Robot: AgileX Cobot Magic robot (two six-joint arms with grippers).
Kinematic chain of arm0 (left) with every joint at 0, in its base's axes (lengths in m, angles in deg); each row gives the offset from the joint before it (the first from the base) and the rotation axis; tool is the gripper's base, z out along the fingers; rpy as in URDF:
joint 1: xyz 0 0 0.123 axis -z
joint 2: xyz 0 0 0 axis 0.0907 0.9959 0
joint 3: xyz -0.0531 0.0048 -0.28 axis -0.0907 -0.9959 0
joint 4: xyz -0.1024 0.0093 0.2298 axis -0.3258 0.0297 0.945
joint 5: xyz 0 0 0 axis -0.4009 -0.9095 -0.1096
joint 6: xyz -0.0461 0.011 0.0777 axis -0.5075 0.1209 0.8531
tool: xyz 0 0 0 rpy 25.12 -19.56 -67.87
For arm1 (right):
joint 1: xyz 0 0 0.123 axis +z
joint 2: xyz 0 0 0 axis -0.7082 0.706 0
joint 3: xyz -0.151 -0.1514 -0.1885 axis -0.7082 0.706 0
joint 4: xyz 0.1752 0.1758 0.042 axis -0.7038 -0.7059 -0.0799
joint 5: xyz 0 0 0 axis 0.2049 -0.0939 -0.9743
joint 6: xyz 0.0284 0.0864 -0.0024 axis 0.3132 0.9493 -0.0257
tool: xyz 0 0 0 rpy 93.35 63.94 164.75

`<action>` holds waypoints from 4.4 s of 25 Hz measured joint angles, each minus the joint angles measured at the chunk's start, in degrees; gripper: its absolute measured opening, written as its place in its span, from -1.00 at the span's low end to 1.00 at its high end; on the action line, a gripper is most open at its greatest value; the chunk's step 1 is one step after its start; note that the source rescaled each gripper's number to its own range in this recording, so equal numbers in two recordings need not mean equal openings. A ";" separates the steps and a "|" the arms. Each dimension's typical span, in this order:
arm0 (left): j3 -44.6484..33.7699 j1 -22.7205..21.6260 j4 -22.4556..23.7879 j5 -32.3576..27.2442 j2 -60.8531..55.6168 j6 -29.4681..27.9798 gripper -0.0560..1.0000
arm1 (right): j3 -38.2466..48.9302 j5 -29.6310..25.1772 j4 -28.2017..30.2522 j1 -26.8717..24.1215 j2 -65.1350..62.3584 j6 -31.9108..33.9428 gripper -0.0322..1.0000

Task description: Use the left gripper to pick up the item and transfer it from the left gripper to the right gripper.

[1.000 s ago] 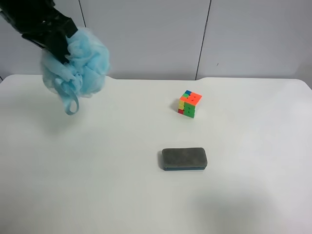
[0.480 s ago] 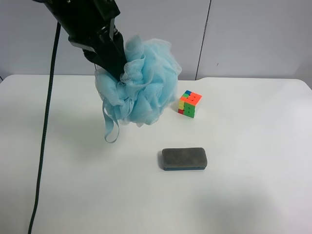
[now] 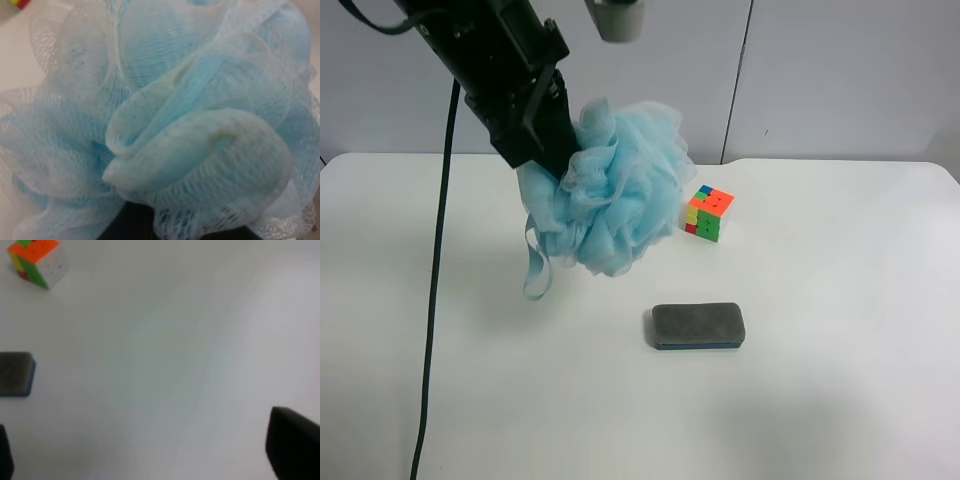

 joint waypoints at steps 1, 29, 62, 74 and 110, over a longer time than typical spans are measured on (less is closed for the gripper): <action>-0.78 0.00 -0.20 0.05 0.00 1.04 -0.87 | -0.43 0.37 -1.13 0.34 1.72 -0.60 1.00; -1.57 0.00 -10.60 4.11 0.00 10.89 -0.87 | -19.21 30.25 -14.42 41.49 55.61 -27.25 1.00; -1.76 0.00 -19.16 3.88 0.00 15.91 -0.89 | -19.41 37.57 -31.08 41.76 67.70 -45.43 -0.83; -1.76 0.00 -12.64 4.79 -0.07 15.67 0.93 | -19.41 36.32 -31.08 41.76 68.01 -45.49 -0.83; -21.12 0.00 17.95 -3.09 -33.44 -23.14 1.00 | -19.41 36.32 -31.13 41.76 68.01 -45.49 -0.84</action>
